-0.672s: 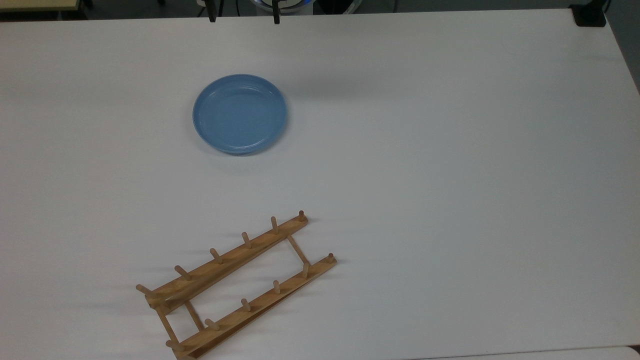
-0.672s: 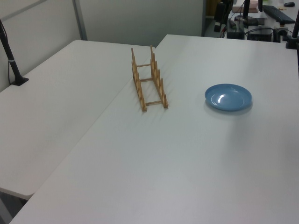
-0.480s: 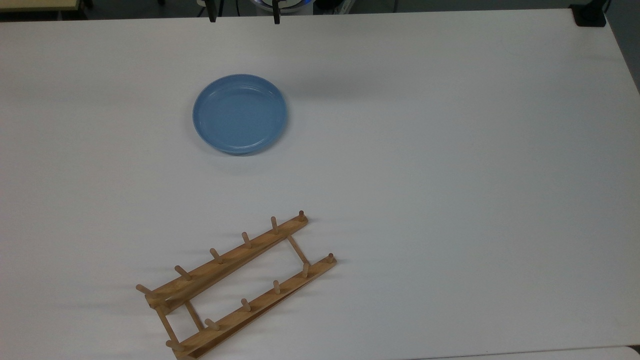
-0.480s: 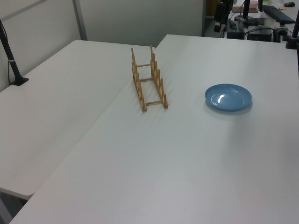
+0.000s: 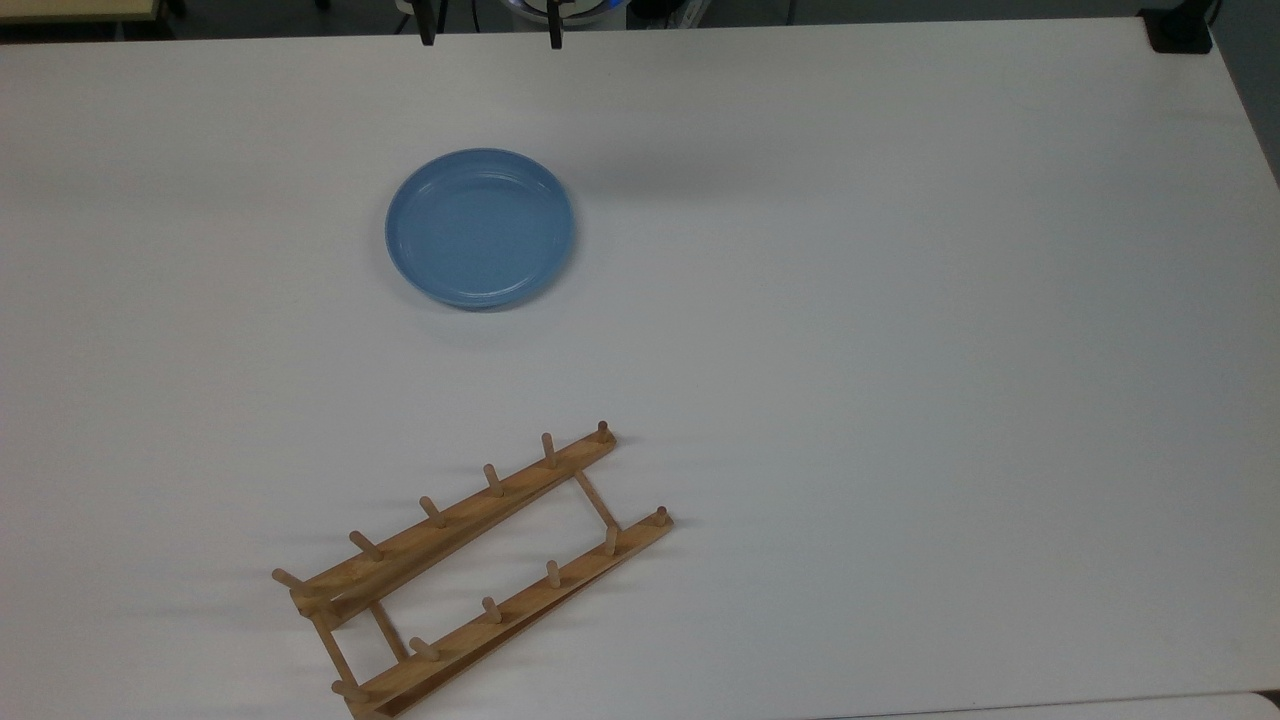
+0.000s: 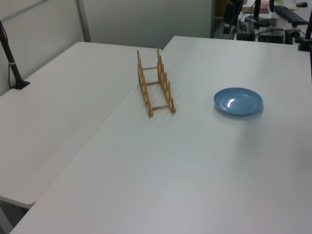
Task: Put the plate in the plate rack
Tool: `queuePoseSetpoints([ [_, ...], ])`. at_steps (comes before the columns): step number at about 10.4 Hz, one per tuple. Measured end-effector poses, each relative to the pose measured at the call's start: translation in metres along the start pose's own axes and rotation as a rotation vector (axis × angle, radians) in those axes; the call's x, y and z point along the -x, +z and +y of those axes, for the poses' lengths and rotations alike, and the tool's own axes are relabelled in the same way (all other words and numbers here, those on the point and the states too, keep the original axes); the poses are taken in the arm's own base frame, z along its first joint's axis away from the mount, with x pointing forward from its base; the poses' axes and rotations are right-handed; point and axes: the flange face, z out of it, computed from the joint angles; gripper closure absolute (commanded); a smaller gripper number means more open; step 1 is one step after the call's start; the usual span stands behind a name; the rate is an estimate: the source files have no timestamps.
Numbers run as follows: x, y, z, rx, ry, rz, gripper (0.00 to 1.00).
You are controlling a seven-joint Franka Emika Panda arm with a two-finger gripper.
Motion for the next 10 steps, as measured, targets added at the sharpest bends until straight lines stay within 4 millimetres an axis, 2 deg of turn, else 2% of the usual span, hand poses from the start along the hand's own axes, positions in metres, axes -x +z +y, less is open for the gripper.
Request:
queuePoseSetpoints([
  [6, 0.000, 0.001, 0.001, 0.000, -0.039, -0.002, 0.00],
  [8, 0.000, 0.006, 0.012, 0.002, -0.173, -0.013, 0.00],
  [10, 0.002, 0.017, 0.032, 0.014, -0.260, -0.039, 0.00],
])
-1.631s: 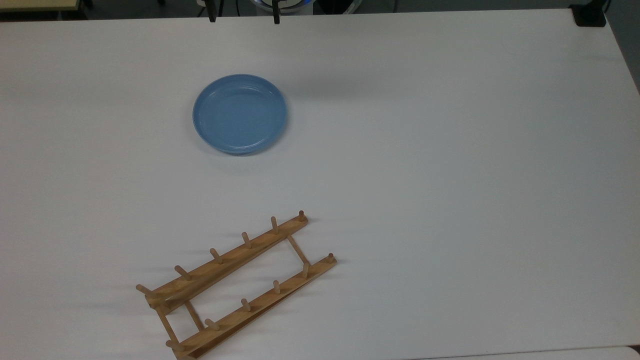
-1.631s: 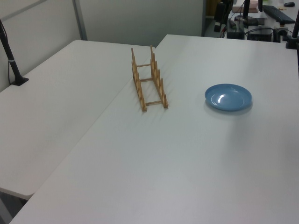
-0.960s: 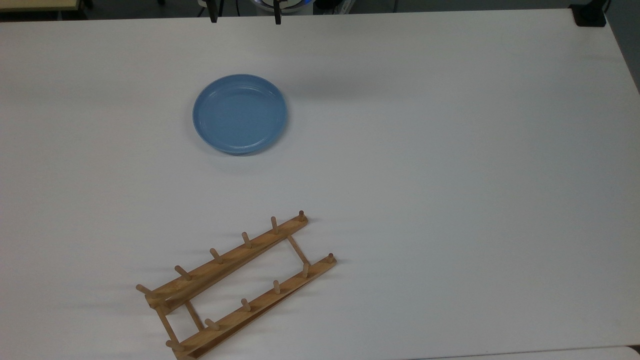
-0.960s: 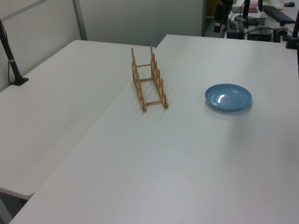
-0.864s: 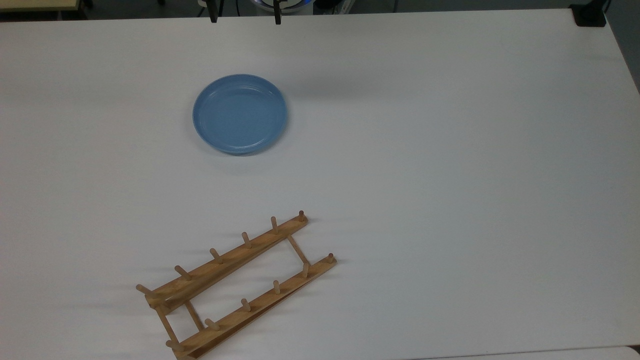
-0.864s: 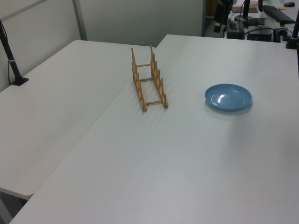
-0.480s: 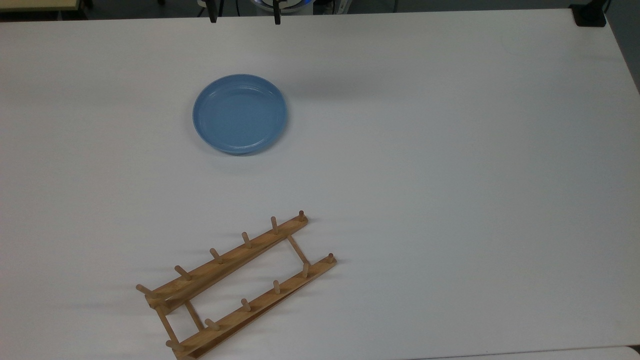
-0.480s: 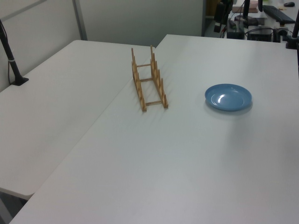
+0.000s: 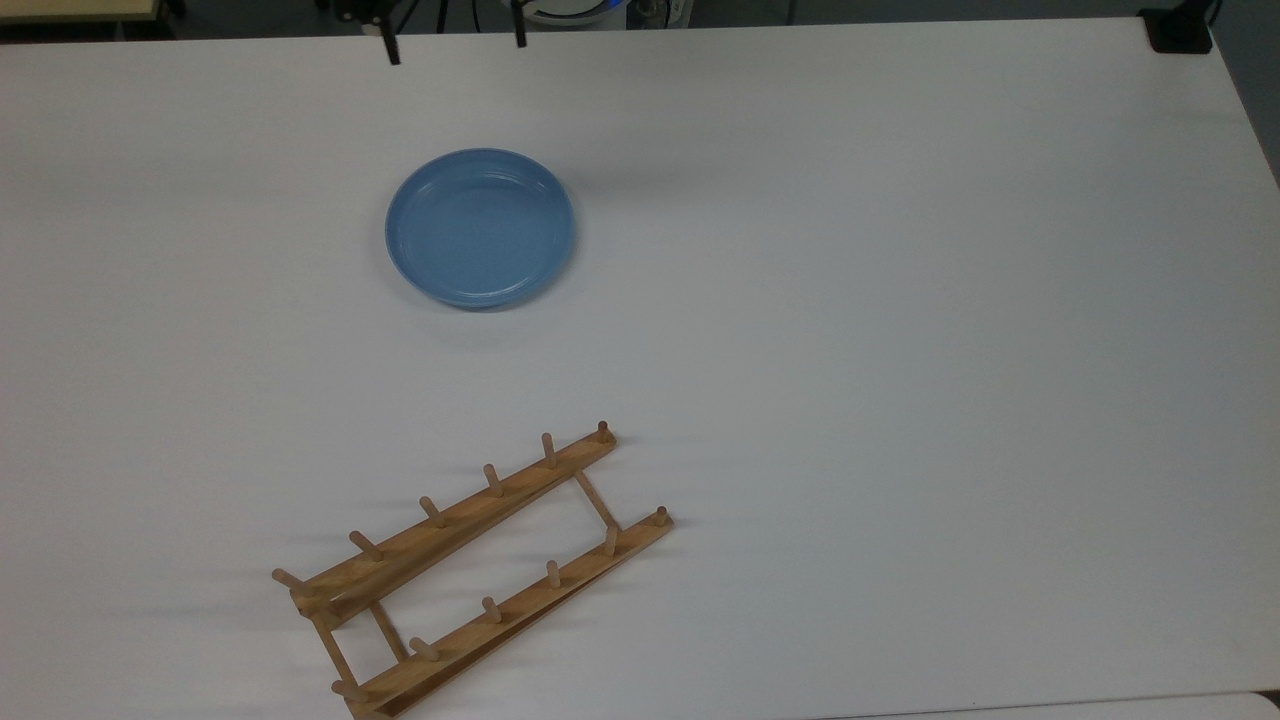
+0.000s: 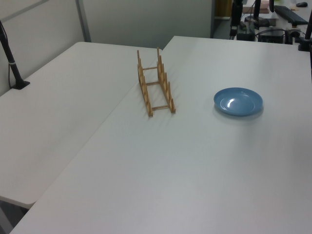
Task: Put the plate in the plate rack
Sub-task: 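Lower the open gripper to the rim of the blue plate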
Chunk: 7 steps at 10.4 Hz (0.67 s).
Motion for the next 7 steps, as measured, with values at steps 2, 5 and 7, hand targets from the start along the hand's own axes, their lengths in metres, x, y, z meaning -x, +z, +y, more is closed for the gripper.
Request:
queuePoseSetpoints([
  [2, 0.010, 0.022, 0.020, 0.006, 0.010, -0.050, 0.00],
  [5, 0.019, 0.093, 0.051, 0.042, 0.039, -0.050, 0.00],
  [7, 0.028, 0.151, 0.069, 0.044, 0.068, -0.055, 0.00],
])
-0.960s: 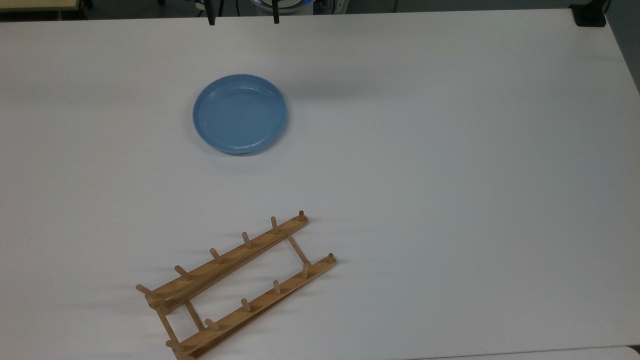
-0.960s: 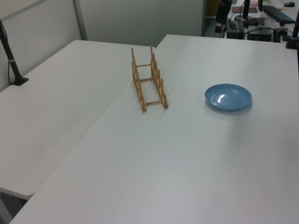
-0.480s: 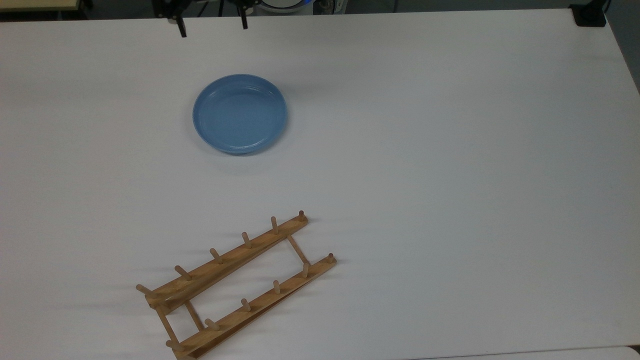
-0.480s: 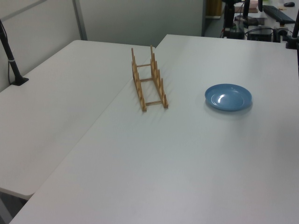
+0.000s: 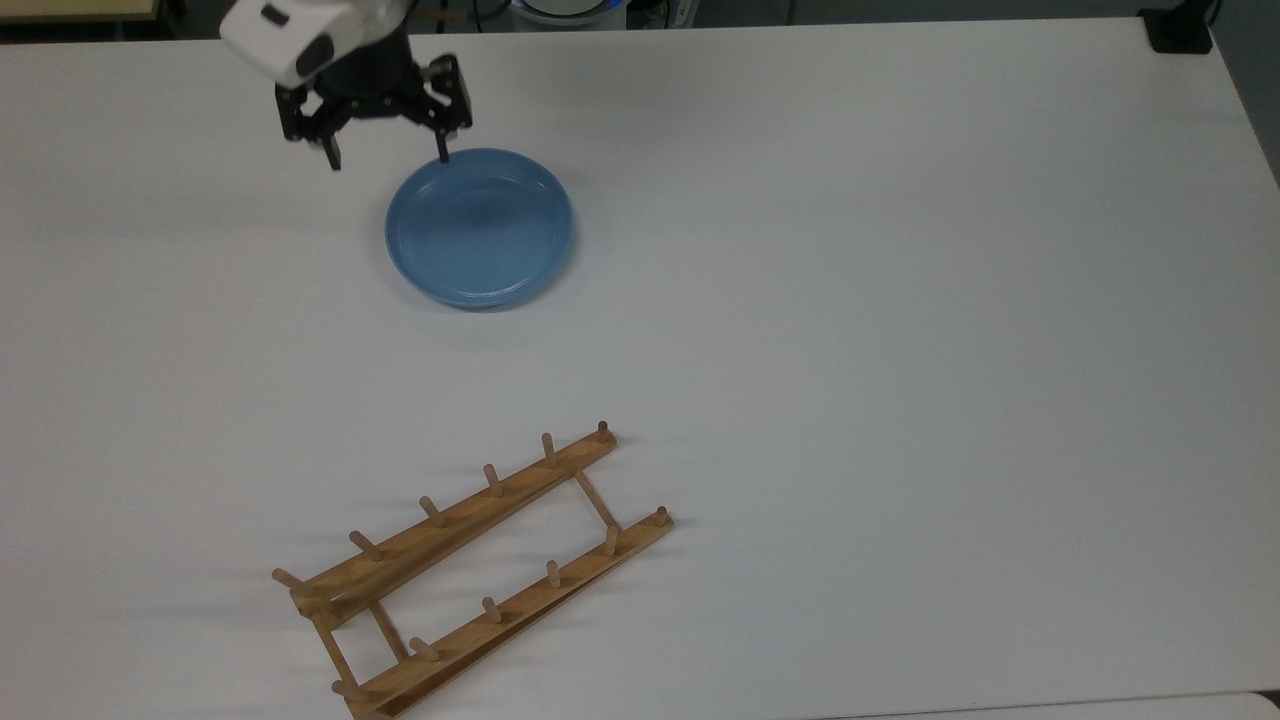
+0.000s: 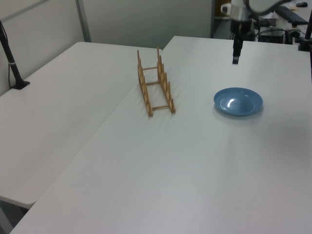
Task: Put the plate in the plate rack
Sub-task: 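Lower the open gripper to the rim of the blue plate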
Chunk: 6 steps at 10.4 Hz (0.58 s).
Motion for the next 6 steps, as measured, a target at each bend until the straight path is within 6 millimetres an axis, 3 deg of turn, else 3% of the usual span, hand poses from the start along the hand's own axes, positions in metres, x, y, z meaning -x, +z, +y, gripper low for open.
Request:
queuePoseSetpoints([
  [3, 0.012, 0.069, 0.027, 0.010, 0.049, 0.015, 0.00],
  [6, 0.016, 0.121, 0.042, 0.002, 0.074, -0.026, 0.01],
])
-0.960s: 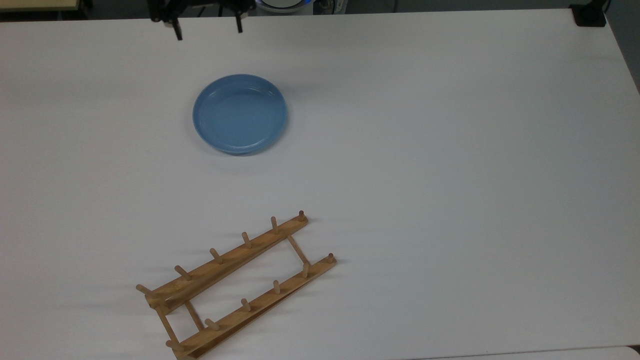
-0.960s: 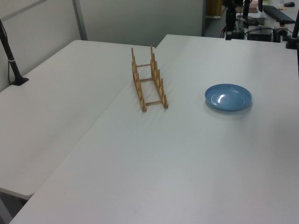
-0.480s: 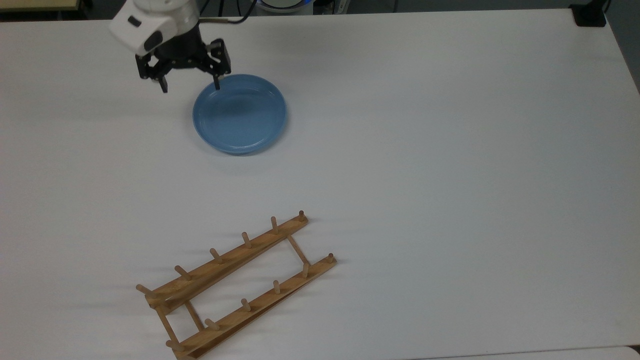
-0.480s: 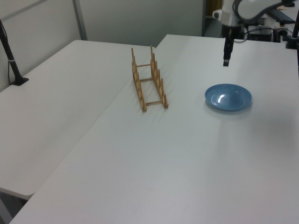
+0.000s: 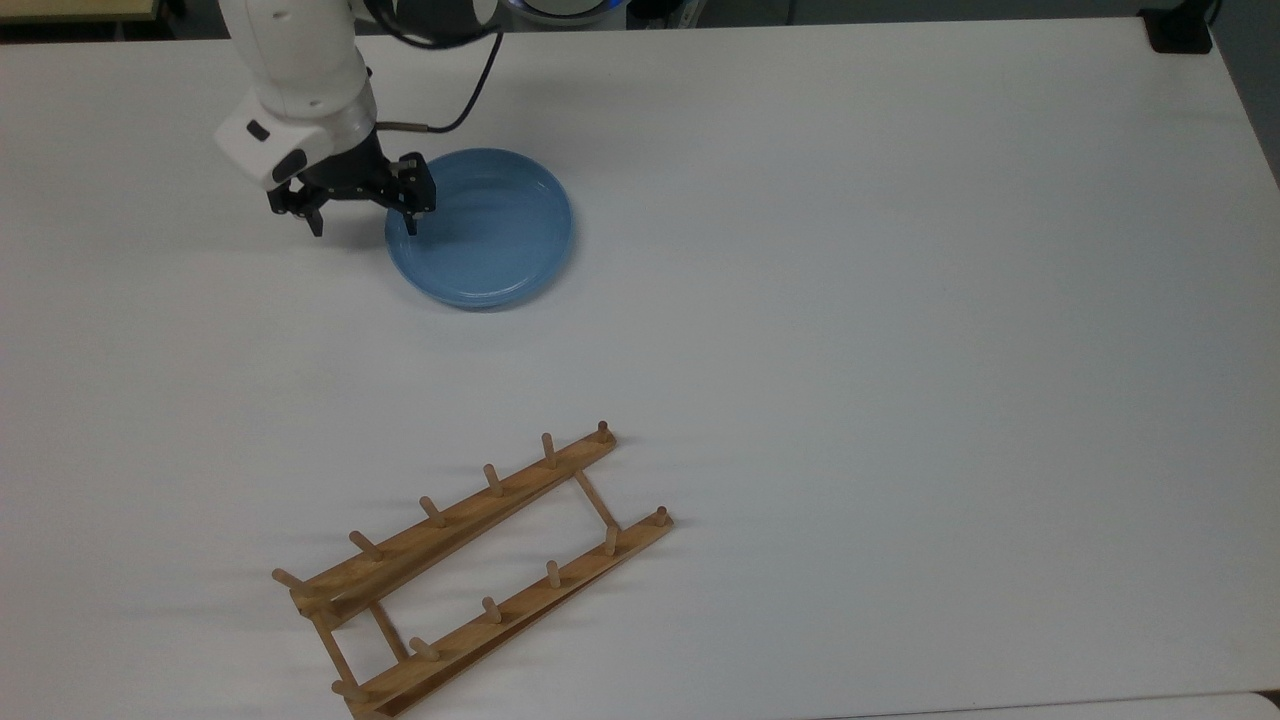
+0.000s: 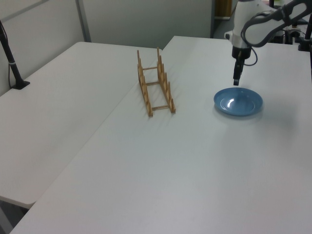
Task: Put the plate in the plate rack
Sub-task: 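Lower the open gripper to the rim of the blue plate, then close the gripper on the blue plate's rim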
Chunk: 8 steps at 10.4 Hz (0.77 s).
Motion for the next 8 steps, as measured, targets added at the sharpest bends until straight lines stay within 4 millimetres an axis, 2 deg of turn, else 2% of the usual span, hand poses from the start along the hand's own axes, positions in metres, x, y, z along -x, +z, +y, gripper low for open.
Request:
queuePoseSetpoints([
  [1, 0.001, 0.013, 0.002, -0.005, 0.004, -0.020, 0.08],
  [2, 0.001, 0.023, 0.001, -0.012, 0.015, -0.035, 0.22],
  [4, 0.000, 0.034, -0.003, -0.017, 0.067, -0.054, 0.70],
  [5, -0.002, 0.035, -0.007, -0.019, 0.089, -0.055, 0.88],
  [6, -0.003, 0.035, -0.010, -0.019, 0.108, -0.054, 1.00],
  [8, -0.008, 0.031, -0.019, -0.021, 0.127, -0.045, 1.00],
])
